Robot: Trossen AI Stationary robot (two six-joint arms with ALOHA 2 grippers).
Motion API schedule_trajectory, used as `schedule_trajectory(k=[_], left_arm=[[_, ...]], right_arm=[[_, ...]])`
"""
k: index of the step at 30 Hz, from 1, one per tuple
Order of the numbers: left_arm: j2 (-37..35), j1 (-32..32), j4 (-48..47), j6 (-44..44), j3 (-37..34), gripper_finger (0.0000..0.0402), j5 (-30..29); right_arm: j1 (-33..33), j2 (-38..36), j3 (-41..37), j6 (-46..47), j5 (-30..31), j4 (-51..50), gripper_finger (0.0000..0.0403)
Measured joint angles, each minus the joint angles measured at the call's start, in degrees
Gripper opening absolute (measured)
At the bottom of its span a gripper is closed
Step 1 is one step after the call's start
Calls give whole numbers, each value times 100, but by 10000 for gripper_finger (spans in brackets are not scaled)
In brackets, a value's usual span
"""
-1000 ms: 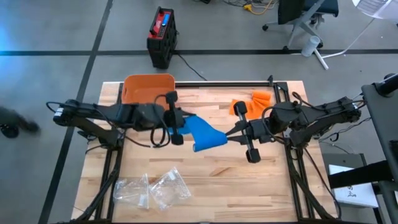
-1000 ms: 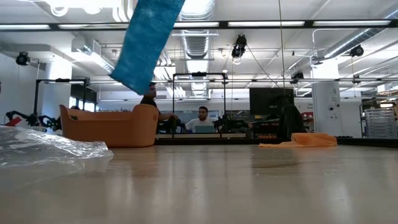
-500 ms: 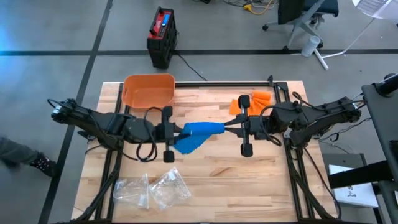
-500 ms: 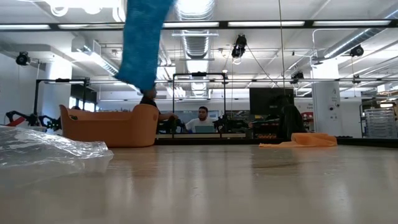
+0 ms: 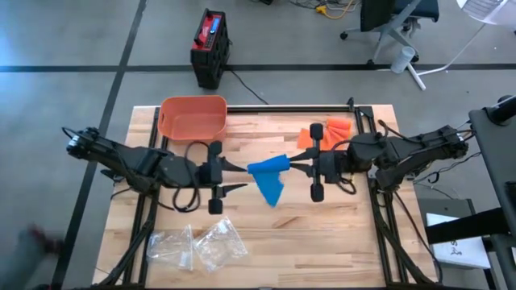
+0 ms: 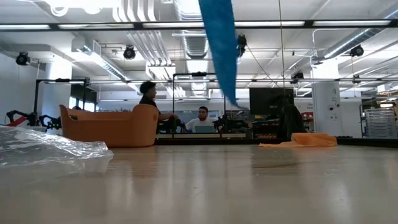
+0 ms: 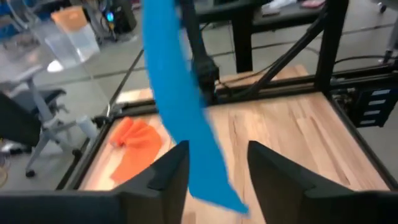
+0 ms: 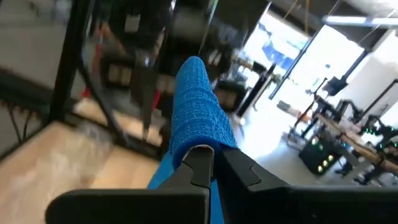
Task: Roll bandage
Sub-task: Roll the blue bandage
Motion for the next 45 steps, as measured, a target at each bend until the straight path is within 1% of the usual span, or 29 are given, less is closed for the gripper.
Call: schedule_trajectory(k=[5,8,12,15,18,22,25,32,35,37,39,42,43,45], left_arm=[[-92,-85,22,297,291,206,15],[14,-85,502,561,247,227,18],[389,-77,1017,927,182,248,-48],[682,-33,1358,1215,193,256,-318],[905,36,1477,1342,241,259,-614],[1114,133,1479,1342,280,250,-623],[1237,209,1521,1345,295,238,-623],[1331,446,1510,1370,267,229,-626],[1331,529,1507,1372,202,208,-630],[1331,537,1502,1334,188,174,-632],[1331,536,1527,1327,188,124,-631],[1331,533,1529,1314,186,35,-624],[1331,533,1527,1283,186,21,-620],[1320,533,1529,1243,186,23,-682]], right_arm=[[-24,0,-2,2,12,-775,3],[-37,1,-2,140,60,-1138,3],[-38,2,-2,265,168,-1424,3],[-38,2,-2,339,169,-1553,3],[-38,2,-2,471,166,-1650,3],[-38,2,-4,568,210,-1816,3],[-38,2,-4,580,446,-1878,3],[-38,-3,-7,867,455,-1977,3],[-36,-7,41,1018,451,-2189,3],[-38,-11,127,1095,459,-2341,3],[-38,-20,197,1170,472,-2438,3],[-35,-19,253,1179,459,-2524,3],[-33,-17,271,1210,459,-2532,3],[-29,-18,299,1252,464,-2532,3]])
